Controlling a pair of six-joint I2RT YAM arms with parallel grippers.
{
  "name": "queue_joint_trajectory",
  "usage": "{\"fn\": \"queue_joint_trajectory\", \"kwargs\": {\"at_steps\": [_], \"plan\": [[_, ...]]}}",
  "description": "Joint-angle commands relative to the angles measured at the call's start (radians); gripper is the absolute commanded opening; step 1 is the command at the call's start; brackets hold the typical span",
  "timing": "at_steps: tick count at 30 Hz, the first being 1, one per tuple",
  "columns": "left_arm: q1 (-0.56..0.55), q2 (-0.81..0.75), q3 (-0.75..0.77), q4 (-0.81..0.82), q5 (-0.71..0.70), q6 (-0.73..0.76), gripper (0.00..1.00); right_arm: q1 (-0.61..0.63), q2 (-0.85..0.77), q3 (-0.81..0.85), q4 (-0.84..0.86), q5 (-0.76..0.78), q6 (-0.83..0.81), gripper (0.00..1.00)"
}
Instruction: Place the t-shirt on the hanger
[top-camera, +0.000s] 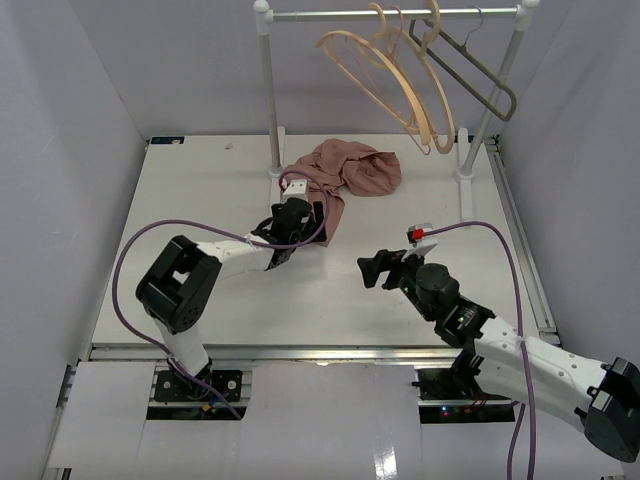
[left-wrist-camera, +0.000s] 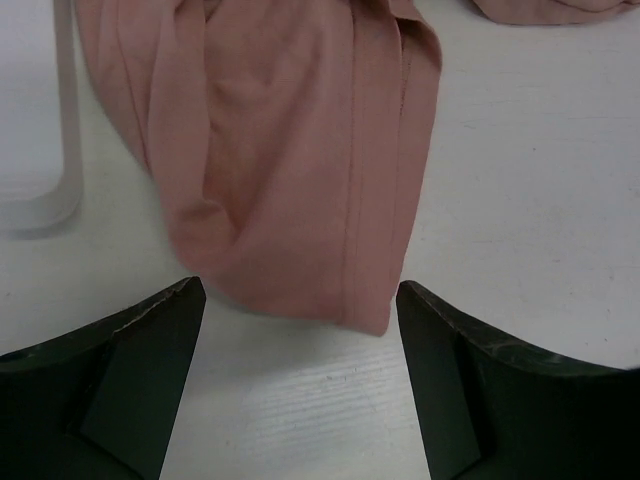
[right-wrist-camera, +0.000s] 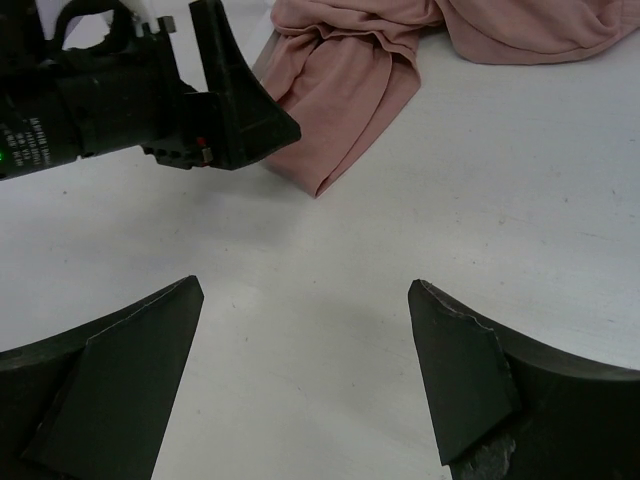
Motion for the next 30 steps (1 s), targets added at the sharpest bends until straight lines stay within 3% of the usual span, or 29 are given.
{"fn": "queue_joint_trajectory", "kwargs": {"at_steps": [1, 6, 7, 8, 9, 10, 11, 14, 20, 25, 26, 28, 30], "plan": [[0.056, 0.066, 0.061, 0.008, 0.142, -0.014, 0.86, 0.001, -0.014, 0.006, 0.037, 0.005, 0.01, 0.9], [0.056, 0.135, 0.096, -0.022, 0.151, 0.002, 0.79, 0.001, -0.025, 0.004, 0.039, -0.018, 0.008, 0.9], [0.056, 0.142, 0.096, -0.028, 0.152, 0.002, 0.71, 0.001, -0.027, 0.003, 0.038, -0.015, 0.008, 0.9], [0.056, 0.141, 0.093, -0.034, 0.156, 0.001, 0.52, 0.001, -0.028, 0.003, 0.036, -0.011, 0.007, 0.9], [0.056, 0.136, 0.088, -0.041, 0.162, 0.0, 0.38, 0.001, -0.03, 0.003, 0.034, -0.004, 0.006, 0.9], [0.056, 0.126, 0.082, -0.05, 0.172, -0.002, 0.3, 0.001, -0.032, 0.003, 0.032, 0.004, 0.004, 0.9], [0.056, 0.114, 0.074, -0.072, 0.183, -0.008, 0.13, 0.001, -0.033, 0.003, 0.032, 0.01, -0.002, 0.9], [0.056, 0.006, -0.011, -0.085, 0.24, -0.049, 0.0, 0.001, -0.036, 0.009, 0.023, 0.026, -0.006, 0.9], [0.054, -0.381, -0.434, 0.014, 0.241, -0.186, 0.0, 0.001, -0.012, 0.008, 0.036, 0.046, -0.026, 0.91], [0.042, -0.729, -0.618, -0.054, 0.315, -0.242, 0.01, -0.001, 0.101, 0.032, 0.044, 0.109, -0.019, 0.92], [0.039, -0.764, -0.62, -0.078, 0.332, -0.243, 0.1, 0.0, 0.121, 0.049, 0.043, 0.106, -0.02, 0.92], [0.038, -0.827, -0.604, -0.137, 0.372, -0.242, 0.56, 0.0, 0.189, 0.096, 0.041, 0.079, -0.029, 0.95], [0.036, -0.865, -0.58, -0.218, 0.375, -0.242, 0.75, 0.0, 0.236, 0.147, 0.051, 0.062, -0.032, 0.98]]}}
